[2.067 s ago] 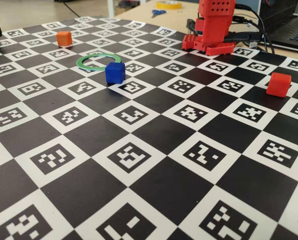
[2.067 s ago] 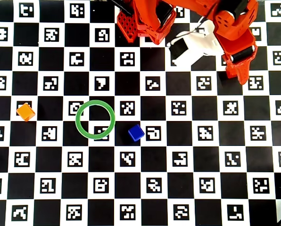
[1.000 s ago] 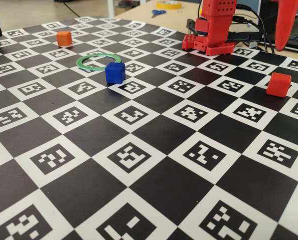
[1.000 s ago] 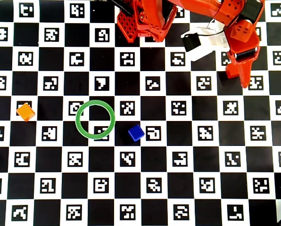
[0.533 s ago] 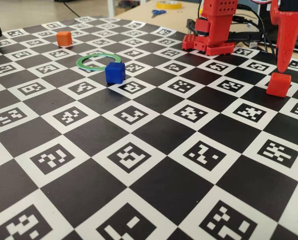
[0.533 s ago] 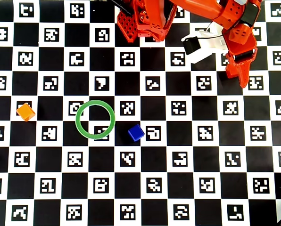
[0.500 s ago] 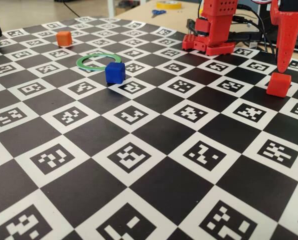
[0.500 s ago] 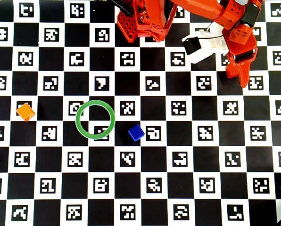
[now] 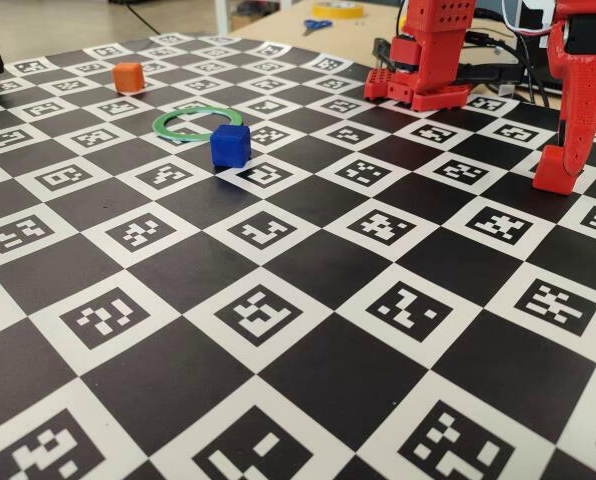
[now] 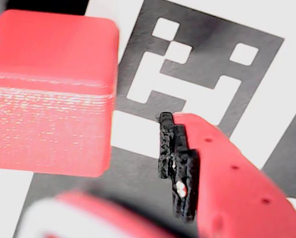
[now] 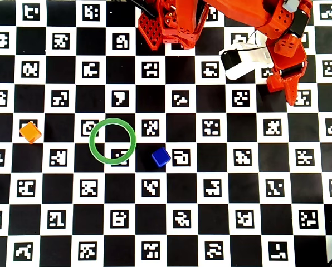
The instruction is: Grab the red cube then put it in the green circle then put the blue cube on top and finally the orange cube on top
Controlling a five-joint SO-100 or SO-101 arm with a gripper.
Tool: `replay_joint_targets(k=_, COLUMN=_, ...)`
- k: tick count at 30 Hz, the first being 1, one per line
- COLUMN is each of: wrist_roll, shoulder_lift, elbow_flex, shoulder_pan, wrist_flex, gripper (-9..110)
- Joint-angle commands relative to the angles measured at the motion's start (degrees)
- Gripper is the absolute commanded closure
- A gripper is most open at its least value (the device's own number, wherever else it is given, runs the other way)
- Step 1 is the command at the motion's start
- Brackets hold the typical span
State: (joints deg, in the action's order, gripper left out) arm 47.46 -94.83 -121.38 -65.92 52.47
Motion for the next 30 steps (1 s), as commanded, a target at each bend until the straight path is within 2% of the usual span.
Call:
replay_joint_targets(k=1, wrist_roll=-0.62, shoulder_lift=-0.09, elbow_flex=0.88, shoulder_pan=1.32, wrist_flex=-1.49, gripper=53)
replay_joint_targets(k=16, wrist_roll=-1.67, shoulder_lift=0.88, elbow_flex=1.41, shoulder_pan=2.37, wrist_flex=-2.02, gripper=57)
replay_joint_targets(k=30, wrist_roll=-4.22, shoulder_lift=0.88, elbow_flex=1.32, shoulder_pan=1.93, wrist_flex=-3.52, gripper=74)
